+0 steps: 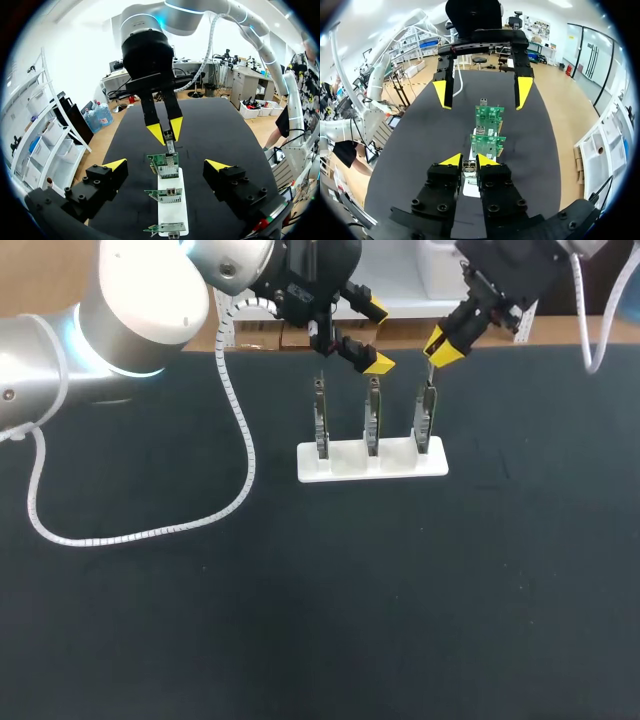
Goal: Pick up the optical module with the left hand, and insert it into the network port with the right hand.
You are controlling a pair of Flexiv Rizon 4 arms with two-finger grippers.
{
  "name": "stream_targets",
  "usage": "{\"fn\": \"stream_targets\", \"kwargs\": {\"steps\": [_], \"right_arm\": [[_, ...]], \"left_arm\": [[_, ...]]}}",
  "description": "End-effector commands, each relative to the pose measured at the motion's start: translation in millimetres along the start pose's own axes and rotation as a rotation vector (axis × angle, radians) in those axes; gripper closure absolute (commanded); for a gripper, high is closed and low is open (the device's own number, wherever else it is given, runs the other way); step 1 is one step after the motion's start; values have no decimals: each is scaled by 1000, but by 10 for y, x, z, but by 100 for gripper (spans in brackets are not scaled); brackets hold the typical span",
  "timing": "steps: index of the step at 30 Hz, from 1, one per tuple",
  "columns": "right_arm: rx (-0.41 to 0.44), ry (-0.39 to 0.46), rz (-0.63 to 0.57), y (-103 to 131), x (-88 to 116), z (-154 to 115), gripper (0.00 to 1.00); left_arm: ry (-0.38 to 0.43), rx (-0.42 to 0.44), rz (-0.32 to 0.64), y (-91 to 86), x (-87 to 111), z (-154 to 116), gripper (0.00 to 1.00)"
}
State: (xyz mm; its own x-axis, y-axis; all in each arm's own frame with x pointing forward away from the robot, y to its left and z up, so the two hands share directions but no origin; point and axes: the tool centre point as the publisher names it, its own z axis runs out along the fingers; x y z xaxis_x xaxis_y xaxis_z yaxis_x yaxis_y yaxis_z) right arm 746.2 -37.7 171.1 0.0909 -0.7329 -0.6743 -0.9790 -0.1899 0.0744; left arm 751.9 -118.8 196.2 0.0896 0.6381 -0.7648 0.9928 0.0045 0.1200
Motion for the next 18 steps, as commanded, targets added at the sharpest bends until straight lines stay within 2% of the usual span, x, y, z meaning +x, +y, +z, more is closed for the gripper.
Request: {"fn": "stream_targets", "kwargs": {"steps": [1,10,18], "right_arm": [[4,3,2,13,9,7,100],[-12,-4,7,-10,44,56,100],[-1,4,-15,-30,-13,16,100]], "left_arm": [[9,4,-3,16,-17,-2,0],[9,4,-3,16,-17,-2,0],[9,4,-3,16,-17,-2,0]]}}
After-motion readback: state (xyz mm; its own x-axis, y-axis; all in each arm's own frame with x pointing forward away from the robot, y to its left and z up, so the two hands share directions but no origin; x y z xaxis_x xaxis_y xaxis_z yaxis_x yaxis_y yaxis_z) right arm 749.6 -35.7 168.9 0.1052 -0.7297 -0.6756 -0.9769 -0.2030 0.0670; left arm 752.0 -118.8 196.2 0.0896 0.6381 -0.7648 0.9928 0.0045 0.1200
